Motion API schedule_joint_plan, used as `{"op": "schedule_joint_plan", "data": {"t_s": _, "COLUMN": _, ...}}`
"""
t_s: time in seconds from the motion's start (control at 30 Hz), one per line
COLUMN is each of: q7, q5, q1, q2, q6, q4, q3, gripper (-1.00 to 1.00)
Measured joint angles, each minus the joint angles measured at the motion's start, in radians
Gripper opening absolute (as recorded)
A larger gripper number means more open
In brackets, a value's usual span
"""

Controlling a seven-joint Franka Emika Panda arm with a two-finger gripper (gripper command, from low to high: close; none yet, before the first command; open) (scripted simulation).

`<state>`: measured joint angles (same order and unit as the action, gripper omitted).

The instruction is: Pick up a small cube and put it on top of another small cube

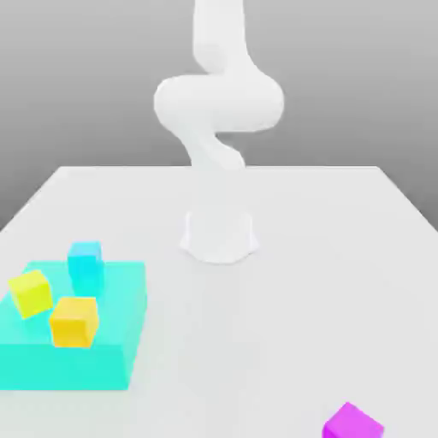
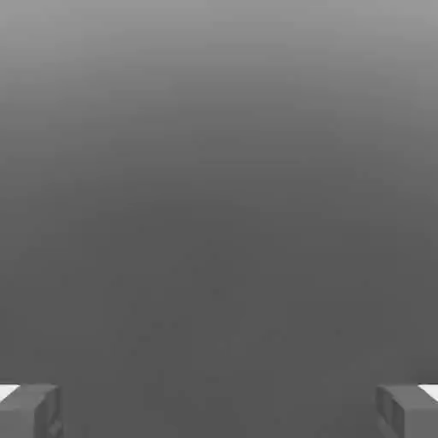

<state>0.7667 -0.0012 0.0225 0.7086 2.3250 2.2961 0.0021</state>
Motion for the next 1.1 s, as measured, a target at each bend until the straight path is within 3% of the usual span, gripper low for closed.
{"op": "schedule_joint_plan", "data": {"t_s": 0.93, "q7": -0.344, "q5": -0.053, "q1": 0.191, "q2": -1.022, "q6": 0.278, "q4": -0.044, "q3": 0.083, "gripper": 0.00}}
{"op": "schedule_joint_plan", "data": {"t_s": 1.1, "q7": -0.343, "q5": -0.084, "q1": 0.212, "q2": -1.204, "q6": 0.394, "q4": -0.072, "q3": 0.071, "gripper": 0.00}}
